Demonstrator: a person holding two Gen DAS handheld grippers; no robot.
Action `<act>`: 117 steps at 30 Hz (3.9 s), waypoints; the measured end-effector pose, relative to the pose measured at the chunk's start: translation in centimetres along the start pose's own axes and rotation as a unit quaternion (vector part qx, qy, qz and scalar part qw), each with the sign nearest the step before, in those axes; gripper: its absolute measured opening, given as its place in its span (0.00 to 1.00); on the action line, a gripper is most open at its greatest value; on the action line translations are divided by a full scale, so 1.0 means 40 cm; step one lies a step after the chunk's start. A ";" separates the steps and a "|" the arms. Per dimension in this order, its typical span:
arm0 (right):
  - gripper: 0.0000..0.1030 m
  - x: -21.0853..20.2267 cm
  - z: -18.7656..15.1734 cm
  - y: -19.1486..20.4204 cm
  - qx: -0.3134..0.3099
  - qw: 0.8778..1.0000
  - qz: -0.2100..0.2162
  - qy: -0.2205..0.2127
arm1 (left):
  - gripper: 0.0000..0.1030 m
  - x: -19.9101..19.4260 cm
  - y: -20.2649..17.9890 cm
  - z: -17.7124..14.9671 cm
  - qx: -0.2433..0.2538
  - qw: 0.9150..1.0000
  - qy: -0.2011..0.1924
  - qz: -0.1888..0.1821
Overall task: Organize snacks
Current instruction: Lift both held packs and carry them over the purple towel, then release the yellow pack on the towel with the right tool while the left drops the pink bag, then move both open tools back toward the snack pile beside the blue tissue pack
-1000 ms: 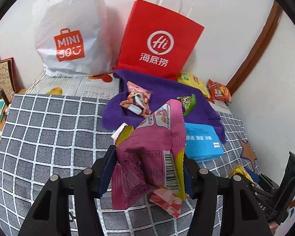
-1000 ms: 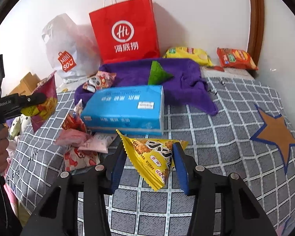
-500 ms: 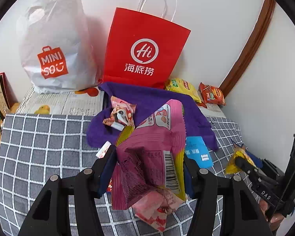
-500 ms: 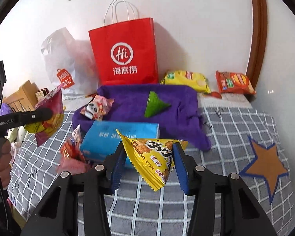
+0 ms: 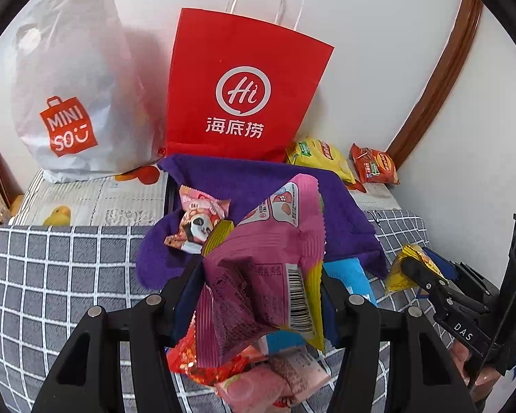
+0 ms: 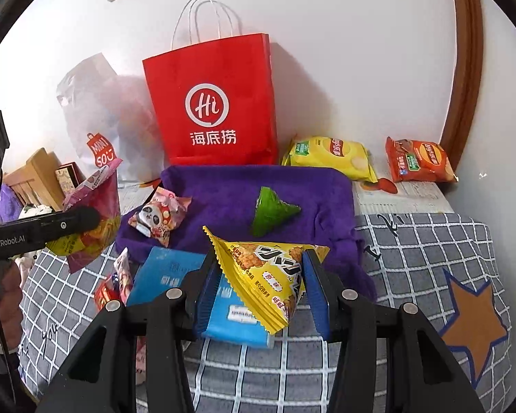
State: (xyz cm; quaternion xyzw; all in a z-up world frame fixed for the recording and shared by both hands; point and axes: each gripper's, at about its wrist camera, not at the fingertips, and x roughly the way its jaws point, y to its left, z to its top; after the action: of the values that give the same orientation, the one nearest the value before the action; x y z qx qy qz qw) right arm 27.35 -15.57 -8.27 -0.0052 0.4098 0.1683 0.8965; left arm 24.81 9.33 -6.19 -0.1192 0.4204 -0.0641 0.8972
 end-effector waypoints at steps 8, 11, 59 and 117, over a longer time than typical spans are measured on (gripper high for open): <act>0.46 0.049 0.035 -0.014 0.007 1.000 0.002 0.004 | 0.55 0.028 -0.006 0.050 0.008 1.000 0.002 0.002; 0.46 0.062 0.054 -0.015 0.003 1.000 0.000 0.001 | 0.55 0.039 -0.006 0.068 0.011 1.000 0.001 0.004; 0.56 0.346 0.089 -0.044 -0.024 0.999 -0.005 0.047 | 0.55 0.283 0.040 0.139 0.005 0.999 0.046 0.019; 0.59 0.152 -0.236 0.275 -0.066 0.986 0.010 0.150 | 0.80 -0.110 0.208 -0.177 -0.047 0.998 0.028 0.035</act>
State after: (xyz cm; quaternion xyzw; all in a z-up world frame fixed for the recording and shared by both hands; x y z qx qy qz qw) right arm 20.75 -4.79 -17.59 -0.0860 0.5278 0.2010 0.8207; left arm 16.70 17.16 -9.54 -0.1440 0.4517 -0.0161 0.8803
